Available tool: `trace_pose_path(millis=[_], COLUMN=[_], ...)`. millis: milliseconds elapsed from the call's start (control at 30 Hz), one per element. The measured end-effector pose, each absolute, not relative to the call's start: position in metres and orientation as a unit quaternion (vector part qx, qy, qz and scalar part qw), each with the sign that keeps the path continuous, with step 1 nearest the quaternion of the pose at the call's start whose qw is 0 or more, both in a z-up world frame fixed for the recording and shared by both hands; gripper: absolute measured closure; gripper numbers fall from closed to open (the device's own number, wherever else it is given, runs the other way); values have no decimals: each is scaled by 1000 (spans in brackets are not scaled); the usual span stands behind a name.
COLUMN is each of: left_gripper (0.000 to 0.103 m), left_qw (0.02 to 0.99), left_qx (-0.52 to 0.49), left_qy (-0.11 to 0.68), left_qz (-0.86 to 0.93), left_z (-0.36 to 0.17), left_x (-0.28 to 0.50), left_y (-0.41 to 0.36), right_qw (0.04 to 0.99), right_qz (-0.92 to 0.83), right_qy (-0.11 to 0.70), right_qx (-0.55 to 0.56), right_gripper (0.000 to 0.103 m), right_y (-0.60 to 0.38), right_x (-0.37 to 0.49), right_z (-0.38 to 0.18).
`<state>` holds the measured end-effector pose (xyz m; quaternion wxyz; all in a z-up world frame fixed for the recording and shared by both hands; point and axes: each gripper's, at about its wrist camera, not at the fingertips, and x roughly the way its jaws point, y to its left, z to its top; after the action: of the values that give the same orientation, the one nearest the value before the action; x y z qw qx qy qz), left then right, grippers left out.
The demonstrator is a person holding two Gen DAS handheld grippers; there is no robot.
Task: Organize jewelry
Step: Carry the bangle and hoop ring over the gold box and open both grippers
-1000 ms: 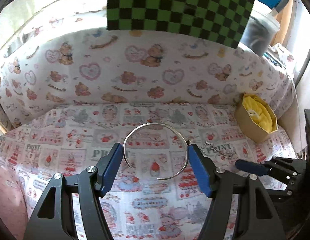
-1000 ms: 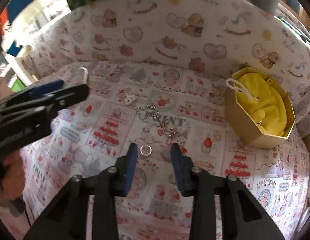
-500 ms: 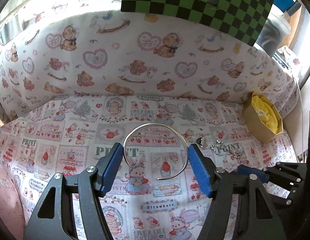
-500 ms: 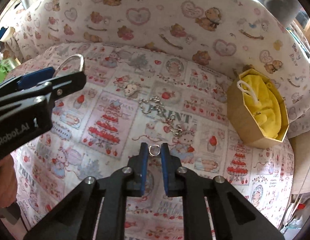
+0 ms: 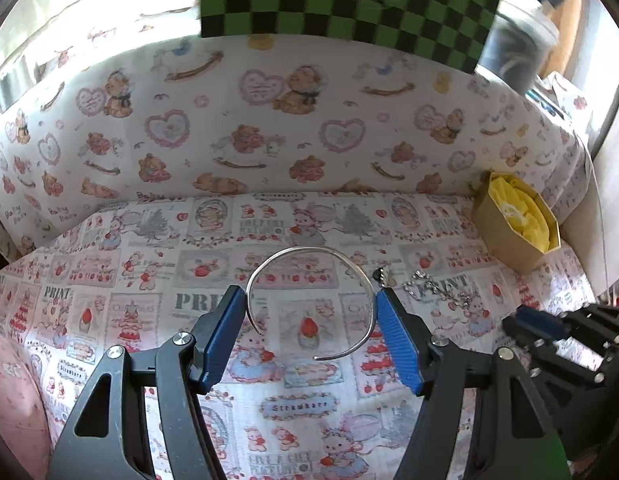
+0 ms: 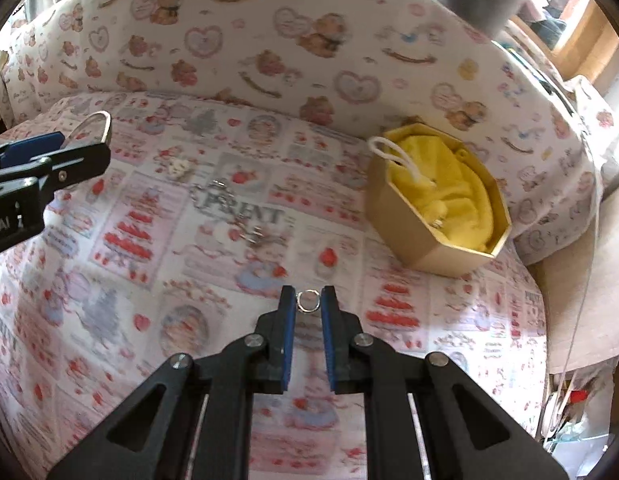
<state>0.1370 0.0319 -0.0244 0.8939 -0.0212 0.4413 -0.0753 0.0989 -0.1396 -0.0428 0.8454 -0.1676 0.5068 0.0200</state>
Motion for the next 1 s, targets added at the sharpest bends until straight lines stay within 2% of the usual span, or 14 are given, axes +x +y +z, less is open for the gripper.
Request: trace_pose_path(millis=[433,667,1000], left_gripper=[37,37,37], left_qw=[908,909,914], left_qx=[15,44,38], left_qy=[410,402,382], left_qz=[-89,-104,-132], left_z=[-12,-3,43], left_x=[115,106,138], left_y=[3,-40,-96], right_qw=[873,886,912], right_qz=[33,15,0], right_qy=[467,449,404], right_qx=[-135,-116,-69], right_gripper=[91,91,91], right_y=[-222,-264,-279], right_x=[76,82,102], right_z=[-23,-8,10])
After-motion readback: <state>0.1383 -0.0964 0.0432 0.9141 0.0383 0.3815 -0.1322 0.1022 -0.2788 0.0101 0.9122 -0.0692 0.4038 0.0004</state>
